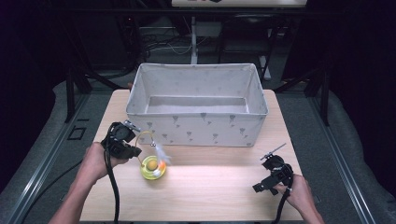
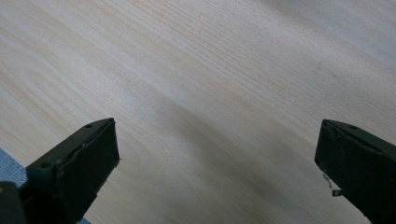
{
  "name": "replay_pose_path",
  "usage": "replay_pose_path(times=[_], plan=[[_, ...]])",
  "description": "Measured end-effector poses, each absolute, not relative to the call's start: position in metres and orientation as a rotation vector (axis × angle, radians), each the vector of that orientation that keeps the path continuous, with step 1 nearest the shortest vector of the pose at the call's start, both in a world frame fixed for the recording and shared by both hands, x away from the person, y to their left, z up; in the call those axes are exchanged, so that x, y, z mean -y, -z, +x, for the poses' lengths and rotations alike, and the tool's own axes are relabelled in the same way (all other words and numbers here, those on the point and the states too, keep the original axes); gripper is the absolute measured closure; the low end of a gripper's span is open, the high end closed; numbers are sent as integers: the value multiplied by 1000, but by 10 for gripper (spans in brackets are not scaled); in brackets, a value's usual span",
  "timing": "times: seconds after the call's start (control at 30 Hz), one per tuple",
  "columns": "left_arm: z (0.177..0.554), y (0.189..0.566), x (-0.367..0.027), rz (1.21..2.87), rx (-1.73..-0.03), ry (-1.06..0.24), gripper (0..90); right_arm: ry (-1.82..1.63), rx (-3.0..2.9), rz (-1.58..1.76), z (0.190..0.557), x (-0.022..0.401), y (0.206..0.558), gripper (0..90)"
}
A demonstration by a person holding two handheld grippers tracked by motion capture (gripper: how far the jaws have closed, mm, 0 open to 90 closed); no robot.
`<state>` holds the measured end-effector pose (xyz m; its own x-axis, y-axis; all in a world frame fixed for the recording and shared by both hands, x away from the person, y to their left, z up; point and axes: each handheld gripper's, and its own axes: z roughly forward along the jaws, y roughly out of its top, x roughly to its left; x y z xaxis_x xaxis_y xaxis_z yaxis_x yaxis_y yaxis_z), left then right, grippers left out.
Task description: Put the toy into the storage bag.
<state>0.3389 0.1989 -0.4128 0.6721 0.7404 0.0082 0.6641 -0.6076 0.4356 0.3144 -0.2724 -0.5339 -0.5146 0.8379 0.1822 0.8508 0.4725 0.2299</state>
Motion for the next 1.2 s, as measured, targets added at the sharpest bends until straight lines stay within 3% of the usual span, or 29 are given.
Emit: replay_pose_path(times=[1.2], plan=[[343,376,-202,2608,-995,-291,883,459,2666,-1520,315,275,534,0]])
